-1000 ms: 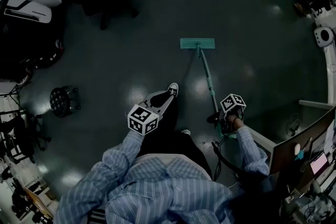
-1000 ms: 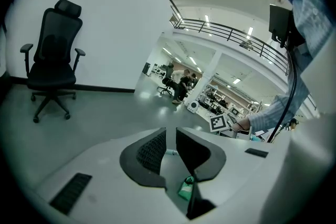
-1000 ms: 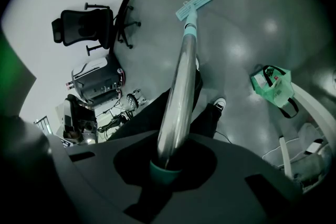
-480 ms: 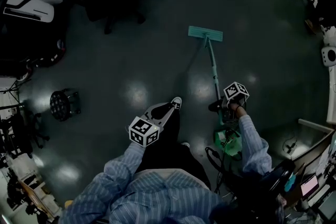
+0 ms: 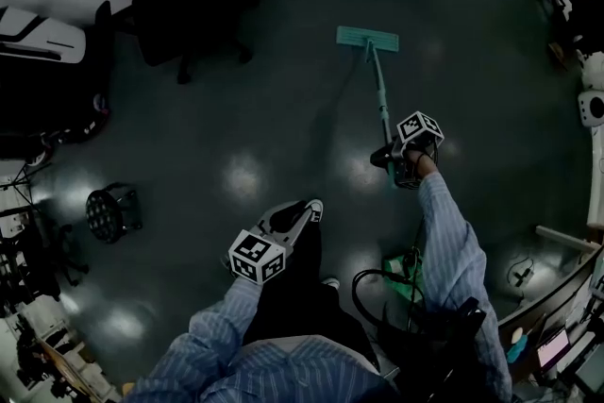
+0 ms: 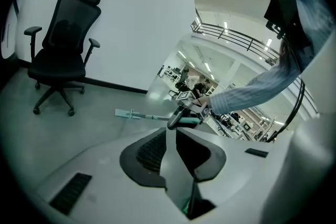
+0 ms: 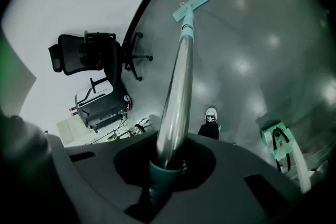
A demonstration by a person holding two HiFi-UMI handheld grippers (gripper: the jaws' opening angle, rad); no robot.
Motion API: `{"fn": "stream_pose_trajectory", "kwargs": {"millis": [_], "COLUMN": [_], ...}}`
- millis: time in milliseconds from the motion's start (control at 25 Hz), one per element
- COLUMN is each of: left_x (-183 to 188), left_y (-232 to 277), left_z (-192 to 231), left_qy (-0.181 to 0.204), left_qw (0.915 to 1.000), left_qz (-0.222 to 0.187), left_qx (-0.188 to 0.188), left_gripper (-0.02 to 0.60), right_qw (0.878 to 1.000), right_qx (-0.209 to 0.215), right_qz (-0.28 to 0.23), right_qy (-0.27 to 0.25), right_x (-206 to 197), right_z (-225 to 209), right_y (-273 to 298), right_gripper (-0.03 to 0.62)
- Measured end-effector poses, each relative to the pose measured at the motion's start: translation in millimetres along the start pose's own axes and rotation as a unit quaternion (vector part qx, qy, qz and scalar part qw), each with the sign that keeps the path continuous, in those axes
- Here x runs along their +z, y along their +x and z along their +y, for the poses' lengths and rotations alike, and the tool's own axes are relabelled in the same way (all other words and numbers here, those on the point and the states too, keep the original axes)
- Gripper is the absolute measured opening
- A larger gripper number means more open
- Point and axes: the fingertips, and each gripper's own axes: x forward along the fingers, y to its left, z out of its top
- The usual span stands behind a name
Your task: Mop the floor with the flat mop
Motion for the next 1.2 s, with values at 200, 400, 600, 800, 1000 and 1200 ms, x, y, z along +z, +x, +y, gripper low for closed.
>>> {"fn": "stream_pose_trajectory", "kwargs": {"millis": [200, 400, 600, 800, 1000, 1200], "left_x": [9.5, -1.9, -11.1, -8.9, -8.1, -18.5], "left_y": [19.7, 18.3, 3.6, -13.5, -23.2, -32.7], "left_z": [-3.0, 12.9, 25.1, 36.5, 30.5, 1.1], "left_qy": [-0.009, -0.014, -0.028, -0.029, -0.023, -0.008], "left_qw": [0.9999, 0.9999, 0.9993, 0.9987, 0.9988, 0.9997], "left_qz": [-0.007, 0.006, 0.002, -0.009, -0.019, -0.016], "left_qx": [-0.008, 0.001, 0.025, 0.042, 0.039, 0.020], "left_gripper": [0.060, 0.060, 0.060, 0.060, 0.060, 0.060], "right_qw": [1.000, 0.997, 0.994, 0.990, 0.992, 0.994], "right_qx": [-0.010, 0.028, 0.049, 0.069, 0.065, 0.064], "right_qz": [-0.009, -0.064, -0.083, -0.099, -0.086, -0.071], "right_qy": [0.000, 0.028, 0.053, 0.074, 0.067, 0.045], "right_x": [57.2, 117.2, 122.7, 99.7, 54.2, -22.5], "right_z": [20.8, 57.6, 70.9, 64.7, 34.5, 8.7], "right_y": [-8.6, -19.7, -29.6, -25.8, -12.6, 4.1], "right_gripper": [0.034, 0.034, 0.034, 0.032, 0.034, 0.034]}}
